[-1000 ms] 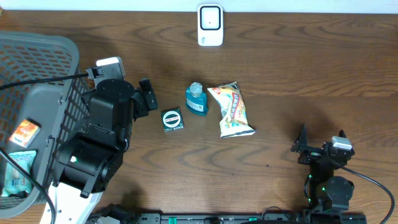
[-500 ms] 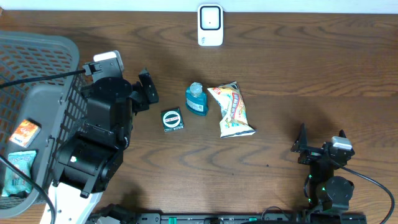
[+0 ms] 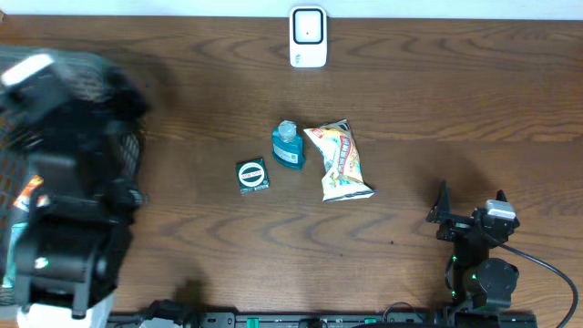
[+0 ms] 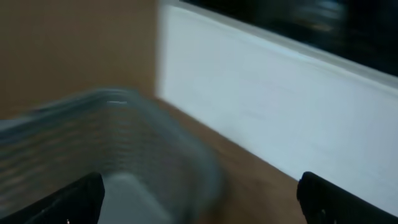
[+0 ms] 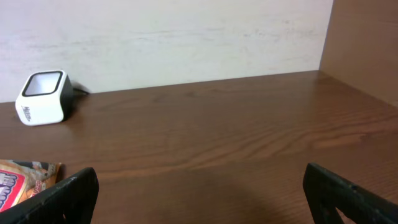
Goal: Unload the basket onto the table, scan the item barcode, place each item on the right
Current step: 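Reach the left gripper into the basket and grasp the orange Kleenex pack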
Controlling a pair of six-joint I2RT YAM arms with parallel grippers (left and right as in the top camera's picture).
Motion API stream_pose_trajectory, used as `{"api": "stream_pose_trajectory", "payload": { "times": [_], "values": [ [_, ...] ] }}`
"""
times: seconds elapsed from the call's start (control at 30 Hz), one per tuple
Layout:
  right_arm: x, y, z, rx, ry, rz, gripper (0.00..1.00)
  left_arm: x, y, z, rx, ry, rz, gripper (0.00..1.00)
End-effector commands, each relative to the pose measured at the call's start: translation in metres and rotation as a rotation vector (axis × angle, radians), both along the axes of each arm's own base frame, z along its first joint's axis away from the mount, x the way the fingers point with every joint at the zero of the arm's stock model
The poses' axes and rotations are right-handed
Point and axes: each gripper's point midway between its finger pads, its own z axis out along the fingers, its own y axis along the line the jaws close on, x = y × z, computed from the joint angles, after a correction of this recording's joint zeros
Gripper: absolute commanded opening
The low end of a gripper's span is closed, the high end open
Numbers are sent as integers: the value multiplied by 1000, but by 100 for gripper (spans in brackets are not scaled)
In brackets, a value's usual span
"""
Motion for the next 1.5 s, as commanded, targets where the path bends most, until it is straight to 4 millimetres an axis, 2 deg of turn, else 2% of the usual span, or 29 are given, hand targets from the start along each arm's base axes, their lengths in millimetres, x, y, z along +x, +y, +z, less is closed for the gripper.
{"api": "stream_pose_trajectory", "payload": {
  "times": [0.0,0.1,0.23,0.5,0.53,0.63,0.7,0.9,1.17,1.33,1.47],
  "values": [
    [0,-2,0,-12,2,-10,99,-23,49,-16,-90,6,233,98],
    [0,-2,0,-12,2,-10,99,-33,77,-47,-195,78,338,98],
    [0,-2,0,-12,2,-10,99,-34,105,-87,-298,200,407,98],
    [0,-2,0,-12,2,-10,99,-35,162,-154,-387,389,578,98],
    [0,-2,0,-12,3,-10,99,-31,173,-180,-436,456,590,98],
    [0,-2,0,-12,2,-10,99,-26,184,-214,-494,539,603,99],
    [0,-2,0,-12,2,-10,99,-20,190,-242,-514,616,611,91],
    [0,-2,0,-12,3,-10,99,-1,206,-295,-482,767,560,90],
    [0,-2,0,-12,2,-10,99,7,224,-352,-406,941,525,89],
    [0,-2,0,-12,2,-10,99,12,227,-373,-402,974,509,87],
    [0,-2,0,-12,2,-11,99,9,225,-397,-421,1027,505,66]
  ]
}}
